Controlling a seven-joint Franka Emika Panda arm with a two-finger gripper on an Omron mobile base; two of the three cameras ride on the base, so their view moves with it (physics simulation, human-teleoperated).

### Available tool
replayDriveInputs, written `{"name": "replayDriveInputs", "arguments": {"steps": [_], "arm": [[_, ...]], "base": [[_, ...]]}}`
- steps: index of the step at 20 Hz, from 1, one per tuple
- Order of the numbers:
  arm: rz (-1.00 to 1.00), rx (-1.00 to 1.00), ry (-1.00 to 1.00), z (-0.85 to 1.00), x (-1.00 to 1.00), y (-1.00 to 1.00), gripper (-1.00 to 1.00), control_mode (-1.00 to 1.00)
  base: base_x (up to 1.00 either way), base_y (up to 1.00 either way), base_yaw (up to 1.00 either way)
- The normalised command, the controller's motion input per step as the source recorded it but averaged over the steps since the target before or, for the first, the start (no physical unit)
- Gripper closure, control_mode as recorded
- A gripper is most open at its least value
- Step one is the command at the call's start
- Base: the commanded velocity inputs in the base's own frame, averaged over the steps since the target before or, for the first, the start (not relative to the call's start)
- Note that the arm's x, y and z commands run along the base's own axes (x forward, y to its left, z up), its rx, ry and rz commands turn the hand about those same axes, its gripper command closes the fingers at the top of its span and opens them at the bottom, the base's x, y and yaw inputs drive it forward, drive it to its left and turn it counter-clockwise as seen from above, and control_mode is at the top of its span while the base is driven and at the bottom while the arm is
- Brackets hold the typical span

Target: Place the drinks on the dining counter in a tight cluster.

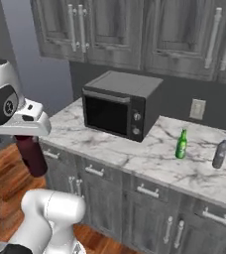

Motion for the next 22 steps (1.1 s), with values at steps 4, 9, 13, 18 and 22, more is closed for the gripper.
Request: {"name": "replayDriveInputs", "arguments": {"steps": [4,9,13,18,22], "arm": [[0.0,0.0,0.0,0.0,0.0,0.0,1.0,1.0],[0.0,0.0,0.0,0.0,0.0,0.0,1.0,1.0],[0.0,0.0,0.0,0.0,0.0,0.0,1.0,1.0],[0.0,0.0,0.0,0.0,0.0,0.0,1.0,1.0],[0.0,0.0,0.0,0.0,0.0,0.0,1.0,1.0]], "base": [[0.0,0.14,0.98],[0.02,0.0,1.0],[0.12,0.0,1.0],[0.03,0.0,0.99],[-0.02,0.0,0.84]]}}
